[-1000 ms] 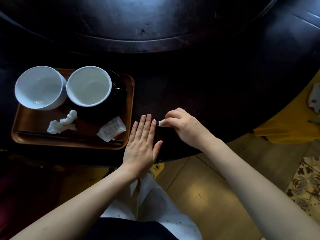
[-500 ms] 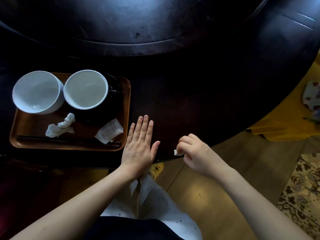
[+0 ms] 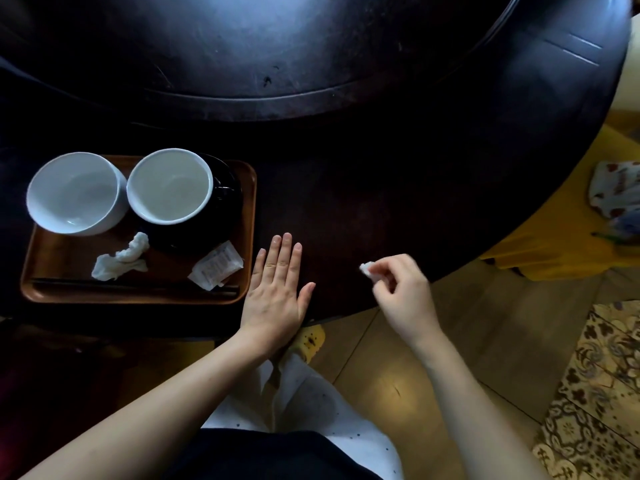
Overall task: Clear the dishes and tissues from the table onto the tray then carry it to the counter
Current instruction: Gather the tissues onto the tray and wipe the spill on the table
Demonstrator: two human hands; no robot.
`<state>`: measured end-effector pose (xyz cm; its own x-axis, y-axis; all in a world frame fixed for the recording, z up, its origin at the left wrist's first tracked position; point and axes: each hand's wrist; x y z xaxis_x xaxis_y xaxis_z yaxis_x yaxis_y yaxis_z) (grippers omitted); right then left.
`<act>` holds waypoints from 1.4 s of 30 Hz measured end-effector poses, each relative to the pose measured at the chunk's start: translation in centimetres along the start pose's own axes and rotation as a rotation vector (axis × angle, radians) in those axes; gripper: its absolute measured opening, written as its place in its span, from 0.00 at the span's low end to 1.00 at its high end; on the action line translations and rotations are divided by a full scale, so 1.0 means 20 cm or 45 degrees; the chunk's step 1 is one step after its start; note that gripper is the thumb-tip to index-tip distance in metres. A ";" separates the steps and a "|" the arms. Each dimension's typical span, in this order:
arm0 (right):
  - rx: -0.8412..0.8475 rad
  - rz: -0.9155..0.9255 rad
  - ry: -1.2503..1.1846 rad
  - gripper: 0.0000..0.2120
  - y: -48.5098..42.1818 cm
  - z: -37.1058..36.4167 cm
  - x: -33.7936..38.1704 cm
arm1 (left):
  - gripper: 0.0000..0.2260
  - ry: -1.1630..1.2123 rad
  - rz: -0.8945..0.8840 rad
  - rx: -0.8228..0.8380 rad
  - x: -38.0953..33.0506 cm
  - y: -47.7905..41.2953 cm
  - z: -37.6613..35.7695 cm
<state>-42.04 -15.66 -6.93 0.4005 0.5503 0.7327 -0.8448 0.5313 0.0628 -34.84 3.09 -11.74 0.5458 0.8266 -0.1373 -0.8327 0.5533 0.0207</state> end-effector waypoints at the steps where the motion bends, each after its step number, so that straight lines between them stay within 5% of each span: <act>1: 0.011 0.049 0.071 0.12 0.03 -0.04 0.00 | 0.29 0.002 0.002 0.010 0.00 0.00 0.01; 6: 0.109 0.312 0.345 0.11 0.21 -0.14 0.06 | 0.30 0.005 0.009 0.097 0.00 -0.01 0.03; 9: 0.216 0.281 0.284 0.09 0.27 -0.16 0.09 | 0.29 0.015 0.002 0.089 -0.01 -0.01 0.05; 16: 0.026 -0.673 -0.534 0.05 0.14 -0.14 0.28 | 0.28 0.073 -0.047 0.149 -0.01 -0.08 0.20; 19: 0.021 -0.810 -0.695 0.05 0.09 -0.14 0.41 | 0.23 0.258 -0.091 0.106 0.05 -0.07 0.29; 27: 0.176 -0.624 -0.550 0.05 0.03 -0.42 0.74 | 0.12 0.638 0.084 -0.121 0.51 0.15 0.49; 42: 0.059 0.314 0.110 0.05 0.21 -1.06 1.02 | 0.13 0.403 0.721 -0.390 1.47 0.21 0.56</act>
<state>-29.88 11.38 -6.03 0.2080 0.7134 0.6692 -0.9351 0.3456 -0.0778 -21.27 30.89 -4.64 0.0077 0.8830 -0.4693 -0.9942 -0.0438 -0.0986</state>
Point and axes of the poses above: each hand's wrist, its own y-axis away from the middle knuckle, its own z-axis out of the back of the hand, x = y × z, and after that the axes turned 7 degrees about -x, right-handed
